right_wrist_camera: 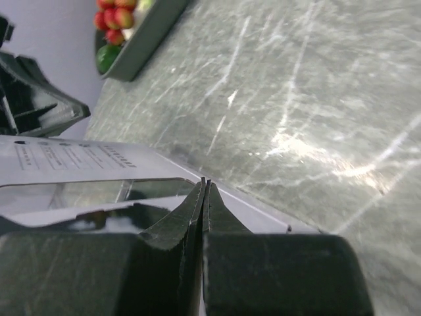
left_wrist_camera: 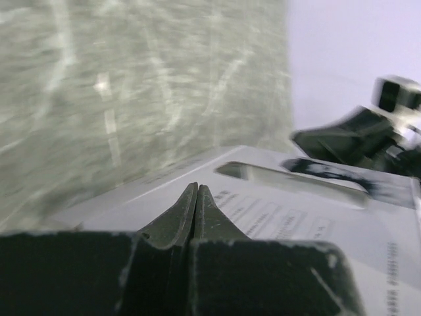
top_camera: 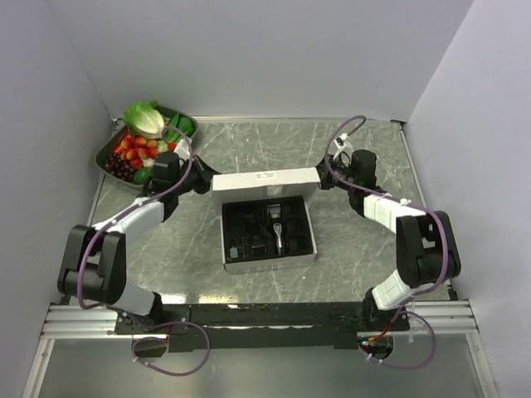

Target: Sort the hair-cutting tools

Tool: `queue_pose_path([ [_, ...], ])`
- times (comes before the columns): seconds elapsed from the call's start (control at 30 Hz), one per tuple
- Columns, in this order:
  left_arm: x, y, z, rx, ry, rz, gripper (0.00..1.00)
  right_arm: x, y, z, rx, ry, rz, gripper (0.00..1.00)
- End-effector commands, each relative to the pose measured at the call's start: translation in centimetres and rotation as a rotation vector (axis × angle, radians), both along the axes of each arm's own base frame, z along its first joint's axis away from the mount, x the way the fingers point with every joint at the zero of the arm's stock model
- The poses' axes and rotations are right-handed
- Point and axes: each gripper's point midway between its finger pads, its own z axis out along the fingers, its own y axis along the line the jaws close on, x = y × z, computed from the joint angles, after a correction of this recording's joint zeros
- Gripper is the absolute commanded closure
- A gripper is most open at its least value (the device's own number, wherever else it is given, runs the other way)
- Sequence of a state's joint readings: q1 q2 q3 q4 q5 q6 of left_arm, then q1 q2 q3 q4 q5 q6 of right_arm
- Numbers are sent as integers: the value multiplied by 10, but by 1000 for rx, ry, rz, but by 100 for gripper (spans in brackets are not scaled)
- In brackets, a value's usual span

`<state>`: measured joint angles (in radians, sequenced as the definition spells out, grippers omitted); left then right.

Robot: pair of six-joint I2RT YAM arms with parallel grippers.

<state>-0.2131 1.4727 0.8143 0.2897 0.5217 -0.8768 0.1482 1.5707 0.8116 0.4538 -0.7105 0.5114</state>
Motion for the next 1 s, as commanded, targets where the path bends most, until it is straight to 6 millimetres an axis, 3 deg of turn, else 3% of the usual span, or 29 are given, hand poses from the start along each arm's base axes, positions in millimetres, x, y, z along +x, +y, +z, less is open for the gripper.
queue_pose_path([
  [0.0,-6,29,-7,158,34,156,99,0,-22,3,-102,7,-143,100],
  [0.1,-14,44,-14,243,73,232,99,-2,-34,-1,-149,39,-216,100],
  [0.2,-23,45,-16,254,83,232,99,-9,-42,-10,-207,83,-258,100],
  [0.5,-47,40,-23,269,100,204,99,-29,-37,-16,-273,100,-226,100],
  [0.7,-62,40,-33,289,118,193,99,-35,-39,-17,-298,110,-237,100],
  [0.97,-70,34,-39,273,123,167,99,-40,-27,-15,-285,101,-198,100],
])
